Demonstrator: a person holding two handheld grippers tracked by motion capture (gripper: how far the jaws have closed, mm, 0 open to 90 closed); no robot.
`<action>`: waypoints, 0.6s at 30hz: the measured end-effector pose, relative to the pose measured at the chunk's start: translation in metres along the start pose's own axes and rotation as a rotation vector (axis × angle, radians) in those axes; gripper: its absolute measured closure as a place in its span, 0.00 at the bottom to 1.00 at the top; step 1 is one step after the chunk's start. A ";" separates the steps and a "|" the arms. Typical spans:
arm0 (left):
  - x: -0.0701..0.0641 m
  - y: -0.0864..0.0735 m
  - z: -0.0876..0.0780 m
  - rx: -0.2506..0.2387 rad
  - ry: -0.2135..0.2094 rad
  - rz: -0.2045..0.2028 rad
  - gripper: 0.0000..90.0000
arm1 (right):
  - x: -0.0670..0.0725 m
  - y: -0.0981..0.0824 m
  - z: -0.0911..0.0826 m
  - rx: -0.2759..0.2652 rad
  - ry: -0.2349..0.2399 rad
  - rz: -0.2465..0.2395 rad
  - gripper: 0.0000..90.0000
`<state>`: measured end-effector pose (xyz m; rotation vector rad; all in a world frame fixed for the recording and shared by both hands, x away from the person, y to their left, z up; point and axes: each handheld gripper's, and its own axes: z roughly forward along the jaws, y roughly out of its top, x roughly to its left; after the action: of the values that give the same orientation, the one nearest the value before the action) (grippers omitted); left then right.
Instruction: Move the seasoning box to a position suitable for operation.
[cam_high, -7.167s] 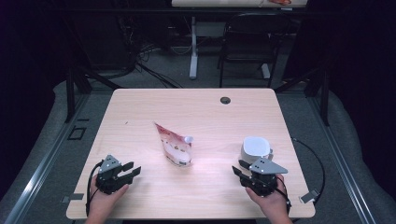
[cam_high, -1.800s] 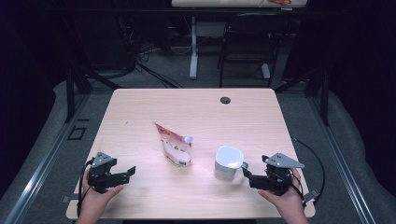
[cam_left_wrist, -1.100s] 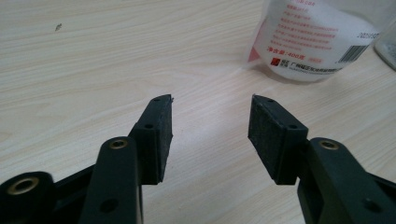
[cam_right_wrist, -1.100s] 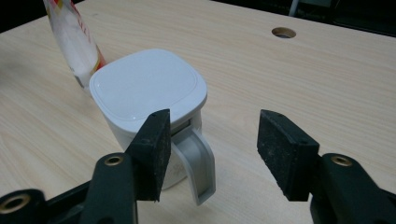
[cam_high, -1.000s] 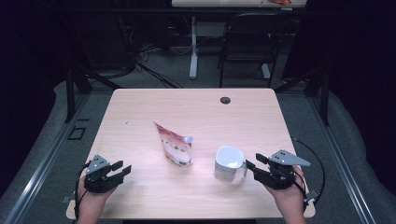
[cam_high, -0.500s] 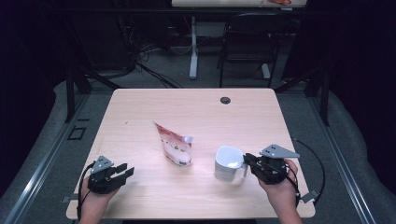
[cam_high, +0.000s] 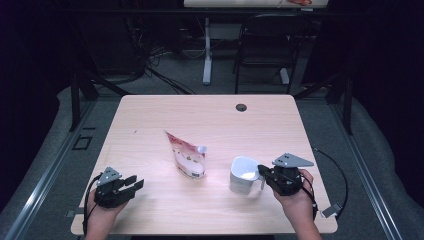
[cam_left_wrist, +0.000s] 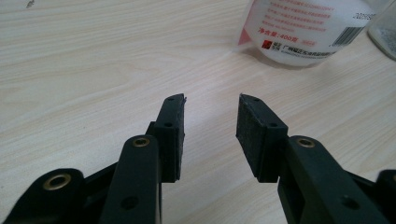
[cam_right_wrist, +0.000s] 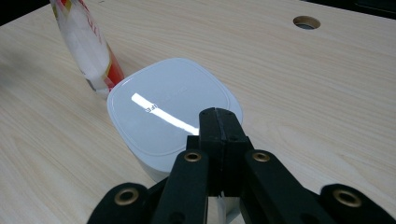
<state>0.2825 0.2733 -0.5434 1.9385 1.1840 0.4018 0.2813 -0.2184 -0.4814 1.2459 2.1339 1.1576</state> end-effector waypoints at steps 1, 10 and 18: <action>0.000 0.000 0.000 0.000 0.000 0.000 0.69 | -0.001 -0.001 0.000 0.000 0.002 0.002 1.00; 0.000 0.000 0.000 0.001 0.004 0.001 0.69 | -0.005 -0.006 -0.002 -0.008 0.008 0.044 1.00; 0.000 0.000 0.000 -0.001 0.006 0.003 0.69 | -0.012 -0.011 -0.002 -0.036 0.054 0.116 1.00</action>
<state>0.2825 0.2728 -0.5437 1.9401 1.1847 0.4100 0.2800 -0.2327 -0.4899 1.3526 2.0932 1.2866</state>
